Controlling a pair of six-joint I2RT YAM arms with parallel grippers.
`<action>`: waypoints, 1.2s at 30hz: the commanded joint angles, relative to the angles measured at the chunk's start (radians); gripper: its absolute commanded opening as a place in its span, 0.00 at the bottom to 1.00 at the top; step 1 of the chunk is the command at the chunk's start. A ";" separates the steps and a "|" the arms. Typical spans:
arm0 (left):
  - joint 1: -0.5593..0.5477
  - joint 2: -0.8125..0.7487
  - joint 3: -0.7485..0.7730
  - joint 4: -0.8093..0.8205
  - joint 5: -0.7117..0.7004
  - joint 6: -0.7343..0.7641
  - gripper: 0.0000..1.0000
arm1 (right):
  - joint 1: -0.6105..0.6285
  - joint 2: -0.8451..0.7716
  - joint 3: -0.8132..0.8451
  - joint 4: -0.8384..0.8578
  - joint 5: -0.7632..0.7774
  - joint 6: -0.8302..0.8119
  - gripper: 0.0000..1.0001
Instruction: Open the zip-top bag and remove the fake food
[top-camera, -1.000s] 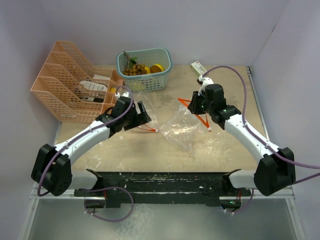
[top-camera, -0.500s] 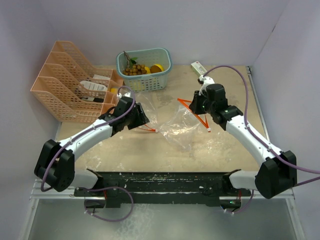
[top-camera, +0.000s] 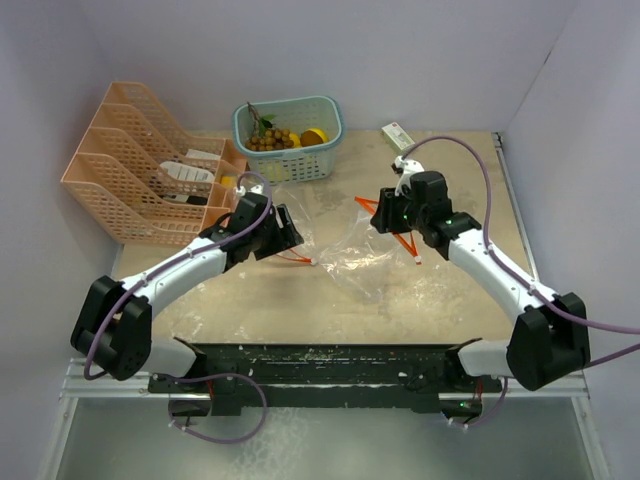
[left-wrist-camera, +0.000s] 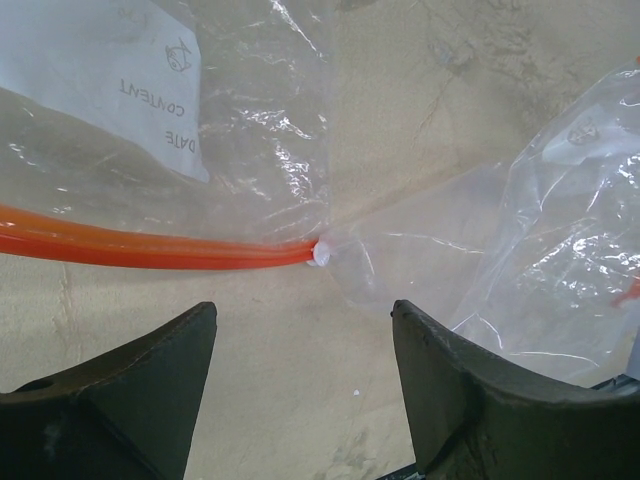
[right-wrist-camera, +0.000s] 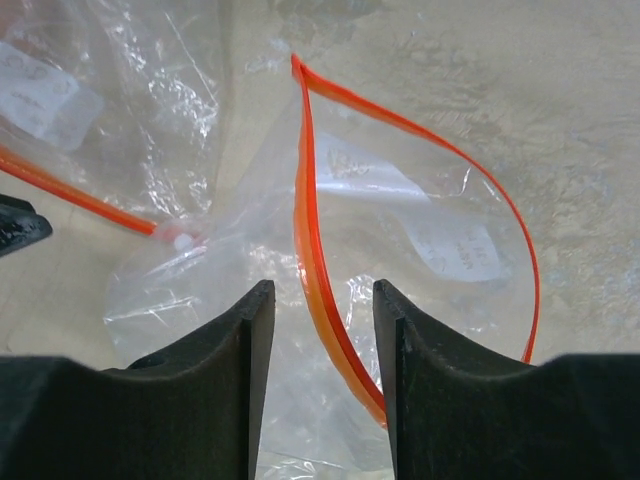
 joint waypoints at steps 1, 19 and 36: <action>-0.001 -0.005 0.007 0.044 0.011 -0.005 0.75 | -0.004 -0.003 -0.020 0.028 -0.060 -0.014 0.40; 0.000 0.006 -0.007 0.065 0.037 -0.006 0.74 | -0.083 -0.149 0.122 0.028 0.147 0.031 0.00; 0.000 0.005 -0.022 0.093 0.048 -0.024 0.74 | -0.088 0.042 0.284 0.276 -0.253 0.185 0.49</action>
